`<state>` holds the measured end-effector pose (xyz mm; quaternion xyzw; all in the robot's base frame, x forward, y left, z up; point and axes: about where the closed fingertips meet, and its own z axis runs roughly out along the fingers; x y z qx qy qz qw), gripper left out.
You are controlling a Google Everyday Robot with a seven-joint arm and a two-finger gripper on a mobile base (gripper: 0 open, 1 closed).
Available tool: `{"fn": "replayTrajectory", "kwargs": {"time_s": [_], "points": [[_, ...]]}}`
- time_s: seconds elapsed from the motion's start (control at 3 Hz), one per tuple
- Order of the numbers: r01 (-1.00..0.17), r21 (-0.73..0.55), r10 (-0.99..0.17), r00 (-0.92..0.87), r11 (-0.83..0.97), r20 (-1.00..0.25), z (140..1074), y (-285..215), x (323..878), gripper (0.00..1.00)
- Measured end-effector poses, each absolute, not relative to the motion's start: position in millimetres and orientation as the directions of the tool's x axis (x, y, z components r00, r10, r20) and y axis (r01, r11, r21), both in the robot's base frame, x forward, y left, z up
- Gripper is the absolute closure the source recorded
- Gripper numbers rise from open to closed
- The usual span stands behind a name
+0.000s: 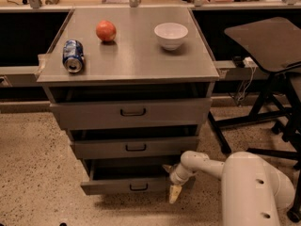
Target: Open bottom drawer
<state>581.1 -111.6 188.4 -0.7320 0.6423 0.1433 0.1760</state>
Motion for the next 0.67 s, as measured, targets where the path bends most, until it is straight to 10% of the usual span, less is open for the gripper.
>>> {"fn": "replayTrajectory", "kwargs": {"time_s": [0.67], "points": [[-0.991,0.026,-0.906,0.109,-0.131,-0.408,150.4,-115.2,560.3,0.16]]}}
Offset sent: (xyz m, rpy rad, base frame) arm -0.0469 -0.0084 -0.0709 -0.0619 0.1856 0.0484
